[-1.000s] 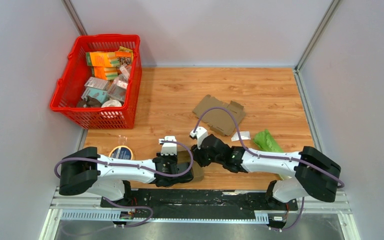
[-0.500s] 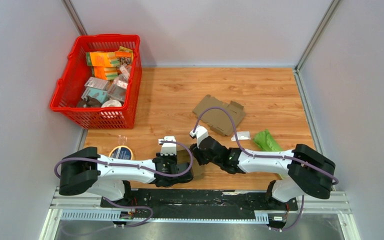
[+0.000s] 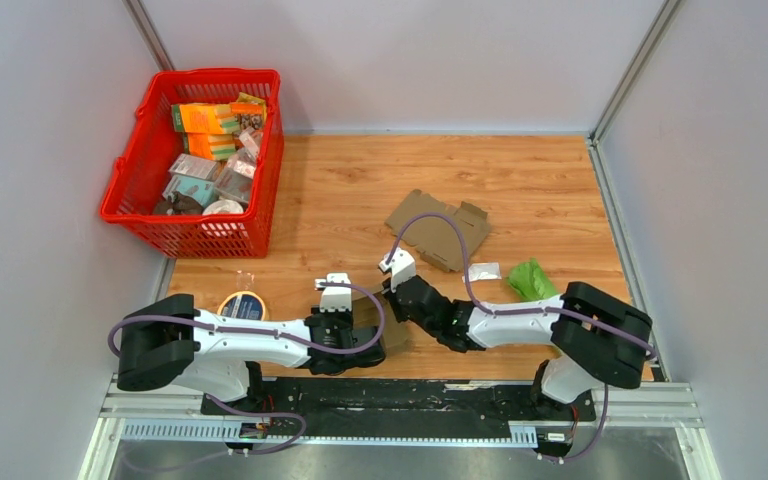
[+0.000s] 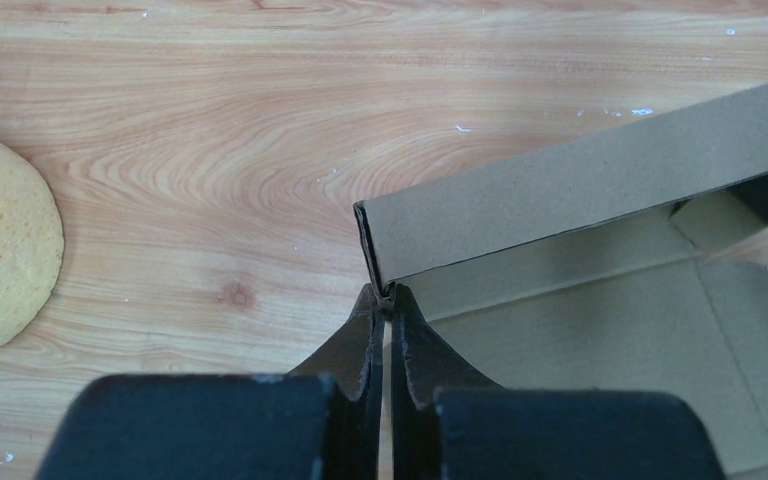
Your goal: Fold the paper box
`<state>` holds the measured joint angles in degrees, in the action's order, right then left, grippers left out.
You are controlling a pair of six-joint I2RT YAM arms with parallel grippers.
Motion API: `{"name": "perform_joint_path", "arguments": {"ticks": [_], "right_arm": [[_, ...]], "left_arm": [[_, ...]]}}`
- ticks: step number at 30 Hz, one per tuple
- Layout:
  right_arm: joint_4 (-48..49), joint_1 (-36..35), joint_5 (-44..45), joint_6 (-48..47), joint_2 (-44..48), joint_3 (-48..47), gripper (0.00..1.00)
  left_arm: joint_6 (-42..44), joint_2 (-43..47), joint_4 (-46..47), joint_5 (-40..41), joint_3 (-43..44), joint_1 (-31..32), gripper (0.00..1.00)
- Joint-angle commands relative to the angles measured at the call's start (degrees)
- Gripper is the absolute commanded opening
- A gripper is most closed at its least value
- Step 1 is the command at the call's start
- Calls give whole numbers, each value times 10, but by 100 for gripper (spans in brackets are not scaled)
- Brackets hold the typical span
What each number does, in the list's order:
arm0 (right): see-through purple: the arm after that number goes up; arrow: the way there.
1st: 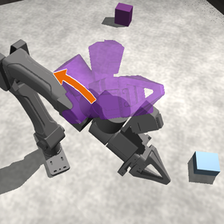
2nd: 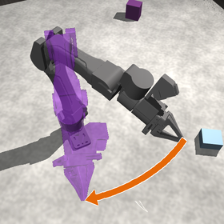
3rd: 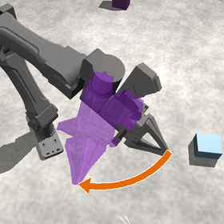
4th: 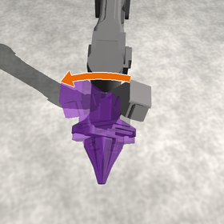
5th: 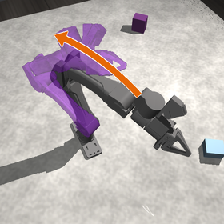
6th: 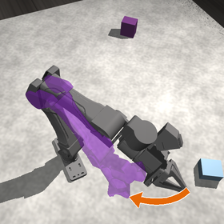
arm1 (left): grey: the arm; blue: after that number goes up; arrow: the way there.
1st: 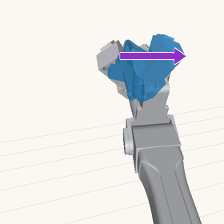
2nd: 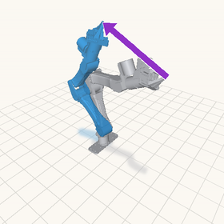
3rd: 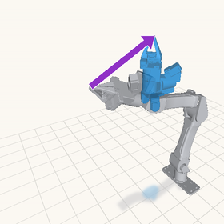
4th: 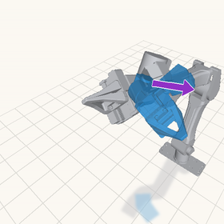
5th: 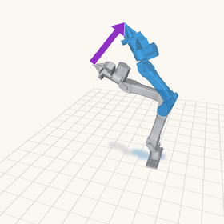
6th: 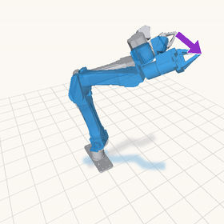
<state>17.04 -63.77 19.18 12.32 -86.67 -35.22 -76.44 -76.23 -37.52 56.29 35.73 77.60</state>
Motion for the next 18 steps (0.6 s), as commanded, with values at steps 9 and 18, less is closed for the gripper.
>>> {"name": "perform_joint_path", "arguments": {"ticks": [9, 18], "right_arm": [[49, -120, 427, 131, -146, -57, 0], [-3, -143, 424, 195, -141, -64, 0]], "left_arm": [[-66, 7, -11, 4, 12, 6, 0], [-96, 14, -29, 5, 6, 6, 0]]}}
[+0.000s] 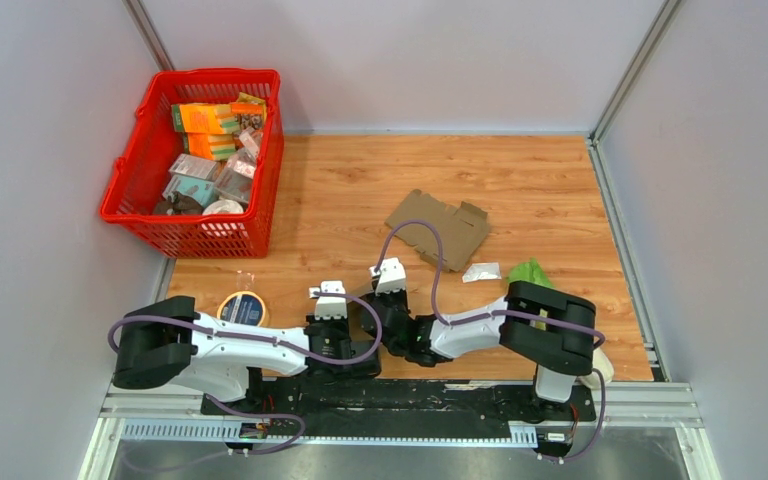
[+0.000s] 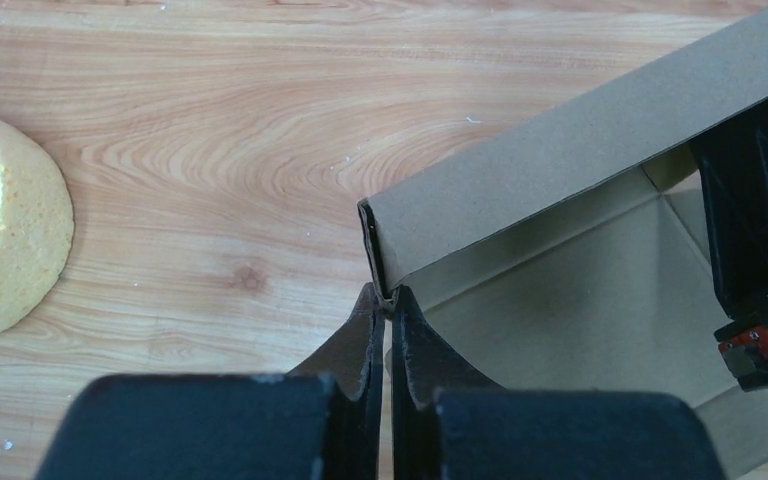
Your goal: Fold the paper box
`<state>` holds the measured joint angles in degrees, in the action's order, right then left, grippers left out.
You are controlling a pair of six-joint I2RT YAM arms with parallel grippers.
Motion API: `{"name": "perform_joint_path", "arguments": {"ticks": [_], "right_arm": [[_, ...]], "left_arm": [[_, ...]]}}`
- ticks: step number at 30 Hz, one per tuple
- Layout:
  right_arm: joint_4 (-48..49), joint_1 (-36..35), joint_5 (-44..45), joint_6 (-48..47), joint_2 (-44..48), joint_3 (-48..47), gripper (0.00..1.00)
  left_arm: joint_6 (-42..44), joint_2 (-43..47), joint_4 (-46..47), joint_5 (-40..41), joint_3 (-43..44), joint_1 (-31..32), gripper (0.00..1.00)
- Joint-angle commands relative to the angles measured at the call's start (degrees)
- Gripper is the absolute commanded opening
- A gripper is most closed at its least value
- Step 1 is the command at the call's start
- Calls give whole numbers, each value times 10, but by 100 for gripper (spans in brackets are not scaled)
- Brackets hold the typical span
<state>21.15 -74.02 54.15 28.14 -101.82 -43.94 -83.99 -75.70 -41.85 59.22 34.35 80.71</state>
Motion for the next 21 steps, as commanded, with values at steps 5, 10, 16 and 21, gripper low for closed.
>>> {"name": "perform_joint_path", "arguments": {"ticks": [5, 10, 16, 21], "right_arm": [[-98, -38, 1, 47, 122, 89, 60], [-290, -38, -108, 117, 231, 121, 89], [-306, 8, -376, 103, 382, 177, 94], [-313, 106, -581, 143, 410, 171, 93]], "left_arm": [[-28, 14, 12, -26, 10, -24, 0], [-26, 25, 15, -29, 0, -24, 0], [-21, 56, -1, -36, -1, -25, 0], [-24, 90, -8, -43, -9, -25, 0]]}}
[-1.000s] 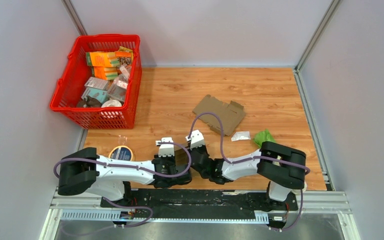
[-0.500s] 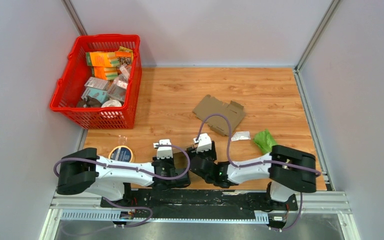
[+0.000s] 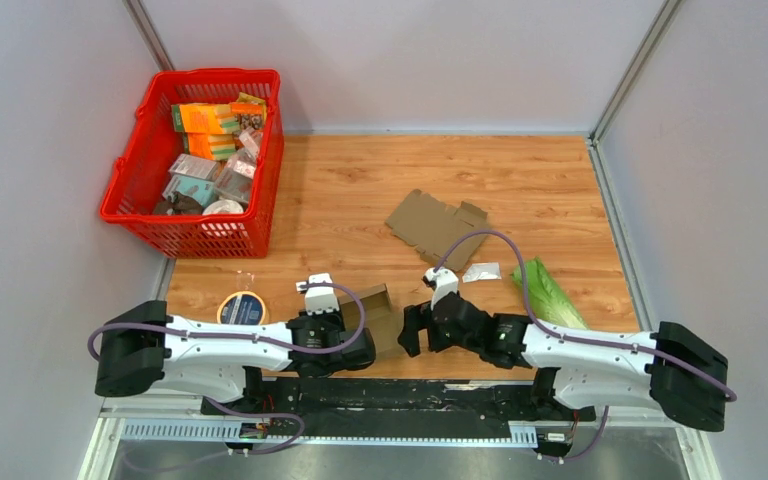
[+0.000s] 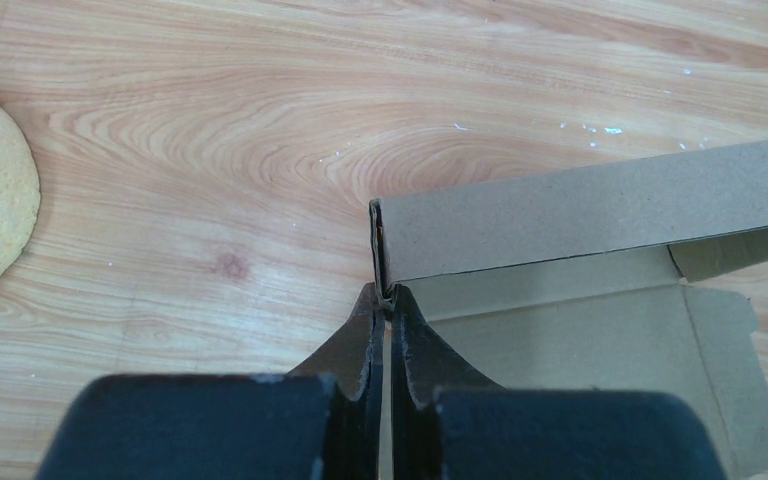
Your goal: Fold the paper box
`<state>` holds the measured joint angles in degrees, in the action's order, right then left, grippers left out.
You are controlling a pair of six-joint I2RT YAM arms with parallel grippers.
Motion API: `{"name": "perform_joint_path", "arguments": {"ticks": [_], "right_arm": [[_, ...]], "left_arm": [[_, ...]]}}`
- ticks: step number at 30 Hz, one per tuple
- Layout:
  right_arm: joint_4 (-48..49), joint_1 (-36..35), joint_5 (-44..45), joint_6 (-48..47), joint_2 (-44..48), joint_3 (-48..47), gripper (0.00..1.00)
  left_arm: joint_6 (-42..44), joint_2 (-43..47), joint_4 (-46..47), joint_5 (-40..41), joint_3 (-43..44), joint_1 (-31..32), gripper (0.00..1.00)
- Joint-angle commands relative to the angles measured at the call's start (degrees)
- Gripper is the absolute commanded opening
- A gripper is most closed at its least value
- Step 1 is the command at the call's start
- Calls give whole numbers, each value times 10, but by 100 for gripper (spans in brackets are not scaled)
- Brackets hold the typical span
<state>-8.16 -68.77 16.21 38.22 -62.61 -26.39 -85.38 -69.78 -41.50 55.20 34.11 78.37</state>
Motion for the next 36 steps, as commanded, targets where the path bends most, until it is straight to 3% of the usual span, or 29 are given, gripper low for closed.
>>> {"name": "perform_joint_path", "arguments": {"ticks": [1, 5, 9, 15, 18, 19, 22, 24, 26, 29, 33, 36], "right_arm": [[-19, 68, -222, 53, 18, -4, 93], [18, 144, -321, 106, -8, 5, 86], [105, 149, -380, 160, -33, 5, 80], [129, 150, -391, 197, -80, -23, 68], [120, 149, -384, 204, -86, -26, 48], [112, 150, -377, 203, -85, -26, 32], [63, 152, -362, 180, -78, -38, 12], [0, 158, -361, 141, -73, -65, 9], [-59, 176, -358, 116, -71, -86, 5], [-154, 210, -382, 56, -62, -125, 2], [-256, 253, -429, -13, -59, -181, 3], [-295, 292, -491, -14, -74, -204, 3]], "left_arm": [[-14, 34, -14, -4, -6, -1, 0], [-28, 50, -21, -5, -9, -1, 0], [-29, 64, -17, -8, -9, -1, 0], [-34, 90, -7, -12, -17, -1, 0], [-22, 103, 4, -19, -23, -1, 0], [-18, 108, 7, -22, -26, -1, 0], [45, 133, 55, -50, -43, -1, 13], [142, 170, 118, -72, -67, -1, 32], [243, 206, 162, -123, -87, -1, 43], [337, 329, 179, -205, -108, -1, 57], [412, 447, 141, -311, -97, -1, 65], [480, 468, 159, -417, -67, -1, 66]]}}
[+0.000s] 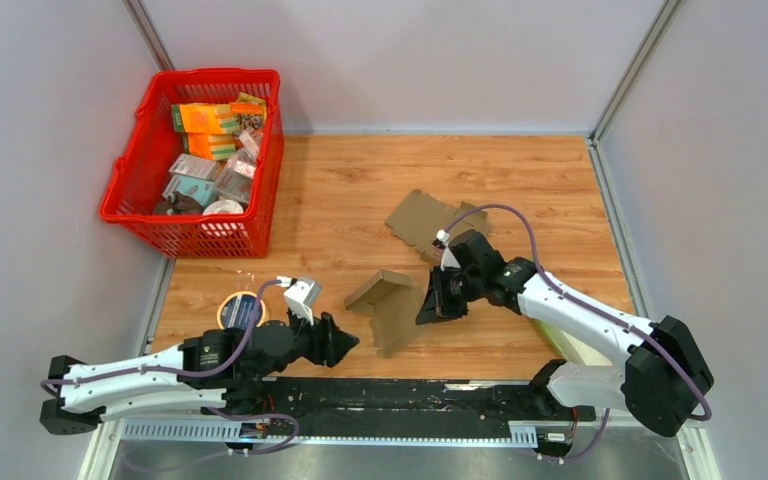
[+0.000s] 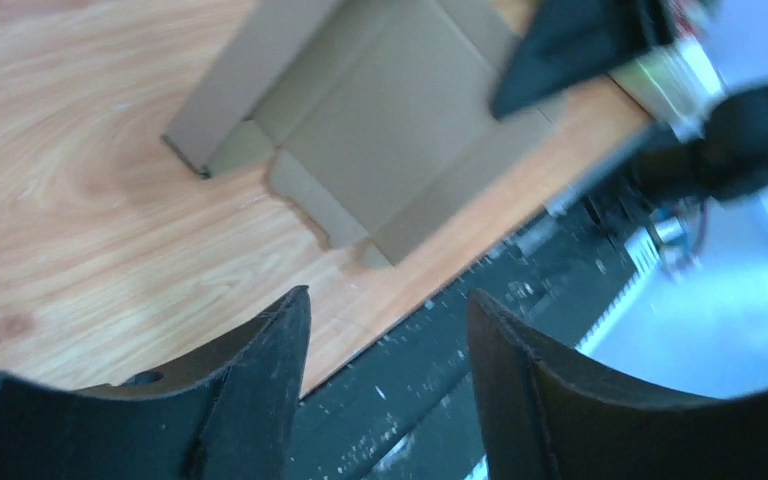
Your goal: Fold the paper box
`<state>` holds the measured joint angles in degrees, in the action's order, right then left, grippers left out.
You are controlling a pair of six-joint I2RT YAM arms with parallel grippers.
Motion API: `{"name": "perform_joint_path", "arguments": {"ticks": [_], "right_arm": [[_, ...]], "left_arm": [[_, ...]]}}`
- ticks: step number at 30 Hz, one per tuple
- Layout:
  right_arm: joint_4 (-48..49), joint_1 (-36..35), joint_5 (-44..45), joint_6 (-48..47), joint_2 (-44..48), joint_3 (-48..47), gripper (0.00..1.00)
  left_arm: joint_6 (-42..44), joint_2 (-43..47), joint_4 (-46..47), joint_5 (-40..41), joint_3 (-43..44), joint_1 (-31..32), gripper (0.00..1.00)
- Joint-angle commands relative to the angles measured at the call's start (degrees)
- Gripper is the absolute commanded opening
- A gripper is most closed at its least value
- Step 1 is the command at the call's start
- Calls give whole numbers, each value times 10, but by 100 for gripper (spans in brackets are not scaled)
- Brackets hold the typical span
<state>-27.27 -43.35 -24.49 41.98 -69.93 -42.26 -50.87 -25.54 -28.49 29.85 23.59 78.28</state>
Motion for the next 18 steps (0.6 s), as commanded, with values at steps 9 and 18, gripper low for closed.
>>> {"name": "perform_joint_path", "arguments": {"ticks": [9, 18], "right_arm": [[-30, 58, -203, 79, -52, -39, 2], [11, 65, -195, 158, -30, 5, 3]], "left_arm": [[318, -366, -90, -23, 316, 85, 73], [383, -589, -145, 111, 464, 129, 69]]}}
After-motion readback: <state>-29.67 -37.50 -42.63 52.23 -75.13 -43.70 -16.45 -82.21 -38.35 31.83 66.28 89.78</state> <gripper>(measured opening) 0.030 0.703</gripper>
